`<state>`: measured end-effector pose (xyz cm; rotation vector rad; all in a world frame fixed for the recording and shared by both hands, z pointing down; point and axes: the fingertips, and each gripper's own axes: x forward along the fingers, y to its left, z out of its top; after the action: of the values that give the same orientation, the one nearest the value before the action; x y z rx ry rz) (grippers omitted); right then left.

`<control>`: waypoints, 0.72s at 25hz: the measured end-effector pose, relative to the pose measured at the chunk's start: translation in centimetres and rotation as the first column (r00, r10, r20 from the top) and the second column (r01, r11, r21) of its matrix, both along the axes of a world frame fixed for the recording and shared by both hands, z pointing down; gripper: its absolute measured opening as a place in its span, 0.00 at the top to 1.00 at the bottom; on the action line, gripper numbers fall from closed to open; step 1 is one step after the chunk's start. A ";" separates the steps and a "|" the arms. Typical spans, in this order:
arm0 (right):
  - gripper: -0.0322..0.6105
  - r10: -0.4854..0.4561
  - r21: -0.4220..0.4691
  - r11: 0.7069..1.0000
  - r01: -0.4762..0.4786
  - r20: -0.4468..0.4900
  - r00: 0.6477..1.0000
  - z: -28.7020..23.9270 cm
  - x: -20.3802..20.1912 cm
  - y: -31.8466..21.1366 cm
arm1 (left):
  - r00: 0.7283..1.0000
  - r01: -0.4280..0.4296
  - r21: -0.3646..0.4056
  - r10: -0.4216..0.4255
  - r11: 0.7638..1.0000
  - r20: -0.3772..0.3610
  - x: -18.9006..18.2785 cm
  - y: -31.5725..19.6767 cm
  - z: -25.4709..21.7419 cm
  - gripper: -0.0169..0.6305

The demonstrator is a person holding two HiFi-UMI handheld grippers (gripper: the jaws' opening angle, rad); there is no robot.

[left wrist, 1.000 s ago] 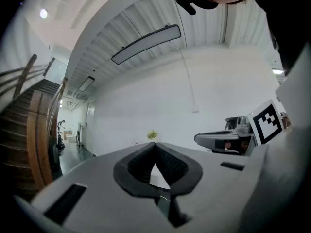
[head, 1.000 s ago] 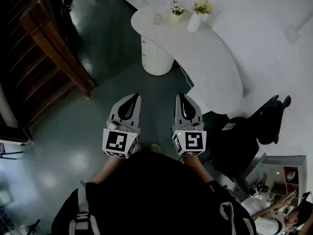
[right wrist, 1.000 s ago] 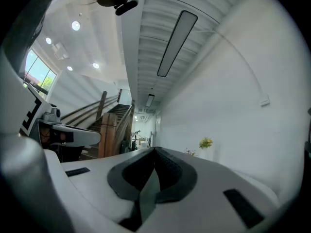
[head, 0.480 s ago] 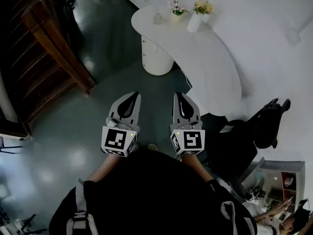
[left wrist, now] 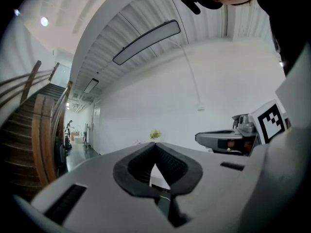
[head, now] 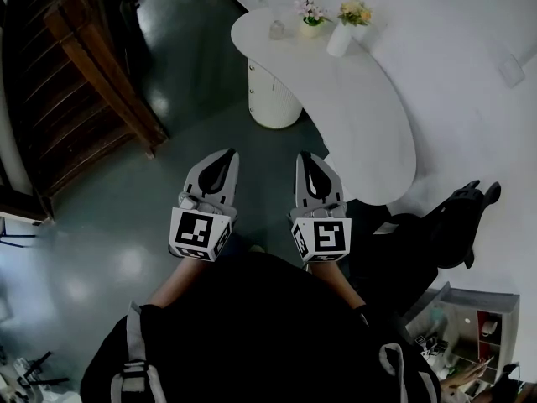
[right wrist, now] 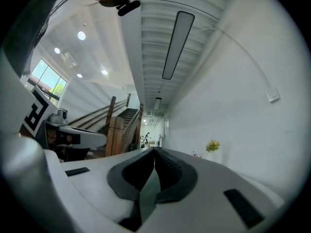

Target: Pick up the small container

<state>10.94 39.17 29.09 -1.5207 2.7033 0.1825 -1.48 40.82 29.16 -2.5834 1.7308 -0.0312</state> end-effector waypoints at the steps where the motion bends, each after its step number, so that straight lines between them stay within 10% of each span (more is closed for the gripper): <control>1: 0.92 -0.001 0.000 1.000 0.001 0.000 1.000 0.1 0.0 -0.2 | 1.000 0.006 0.001 -0.006 1.000 0.003 -0.1 -0.3 0.1 0.96; 18: 0.92 0.023 -0.012 1.000 -0.023 -0.028 0.999 1.8 -2.4 -10.5 | 0.999 -0.051 -0.044 0.052 0.998 0.002 -1.6 -12.8 2.8 0.70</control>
<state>8.56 28.68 30.89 -1.5644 2.7139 0.1892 -3.06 28.06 31.93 -2.6562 1.6806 -0.0725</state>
